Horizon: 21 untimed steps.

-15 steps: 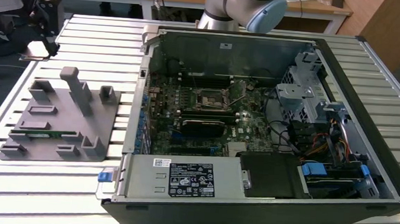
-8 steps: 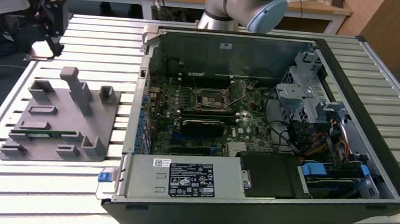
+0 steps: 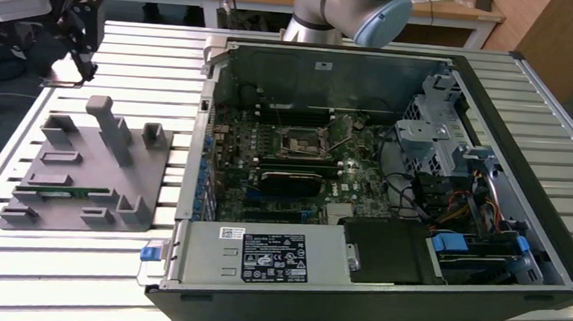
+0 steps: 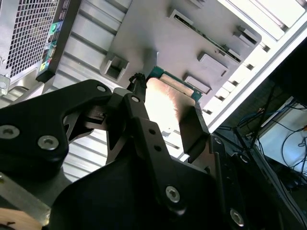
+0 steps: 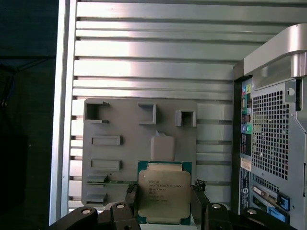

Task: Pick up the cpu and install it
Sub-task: 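Pick up the cpu and move it towards the insertion slot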

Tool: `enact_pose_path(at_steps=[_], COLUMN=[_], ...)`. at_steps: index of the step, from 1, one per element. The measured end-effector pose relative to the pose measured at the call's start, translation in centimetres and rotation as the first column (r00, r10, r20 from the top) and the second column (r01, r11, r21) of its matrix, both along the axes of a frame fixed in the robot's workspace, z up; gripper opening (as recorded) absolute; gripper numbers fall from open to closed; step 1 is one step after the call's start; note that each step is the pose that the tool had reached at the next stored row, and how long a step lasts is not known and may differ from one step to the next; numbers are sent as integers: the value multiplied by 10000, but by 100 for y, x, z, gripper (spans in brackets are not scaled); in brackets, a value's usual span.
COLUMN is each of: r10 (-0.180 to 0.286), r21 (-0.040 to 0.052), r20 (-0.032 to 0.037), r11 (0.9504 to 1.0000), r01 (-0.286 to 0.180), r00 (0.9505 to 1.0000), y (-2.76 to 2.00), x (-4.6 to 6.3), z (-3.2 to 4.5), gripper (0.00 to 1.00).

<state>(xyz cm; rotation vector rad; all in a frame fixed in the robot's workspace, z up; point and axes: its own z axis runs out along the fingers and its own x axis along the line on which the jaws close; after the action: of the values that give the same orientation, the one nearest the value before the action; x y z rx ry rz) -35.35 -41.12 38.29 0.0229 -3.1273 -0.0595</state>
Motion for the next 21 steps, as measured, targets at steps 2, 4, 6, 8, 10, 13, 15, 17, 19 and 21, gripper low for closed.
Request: enact_pose_path(at_steps=[2, 4, 6, 8, 10, 13, 15, 17, 19, 21], r10=[0, 0, 1, 1, 1, 0, 1, 1, 0, 0], r21=[0, 0, 0, 0, 0, -1, 0, 0, 0, 0], r20=[0, 0, 1, 0, 1, -1, 0, 0, 1, 1], r11=[10000, 10000, 10000, 10000, 10000, 10000, 10000, 10000, 10000, 10000], r01=[0, 0, -1, -1, -1, 0, -1, -1, 0, 0], r00=[10000, 10000, 10000, 10000, 10000, 10000, 10000, 10000, 10000, 10000], y=[0, 0, 0, 0, 0, 0, 0, 0, 0, 0], x=[19, 42, 63, 83, 97, 126, 152, 176, 198, 220], z=[0, 0, -1, 0, 0, 0, 0, 0, 0, 0], gripper=[53, 53, 53, 53, 53, 53, 53, 53, 53, 53])
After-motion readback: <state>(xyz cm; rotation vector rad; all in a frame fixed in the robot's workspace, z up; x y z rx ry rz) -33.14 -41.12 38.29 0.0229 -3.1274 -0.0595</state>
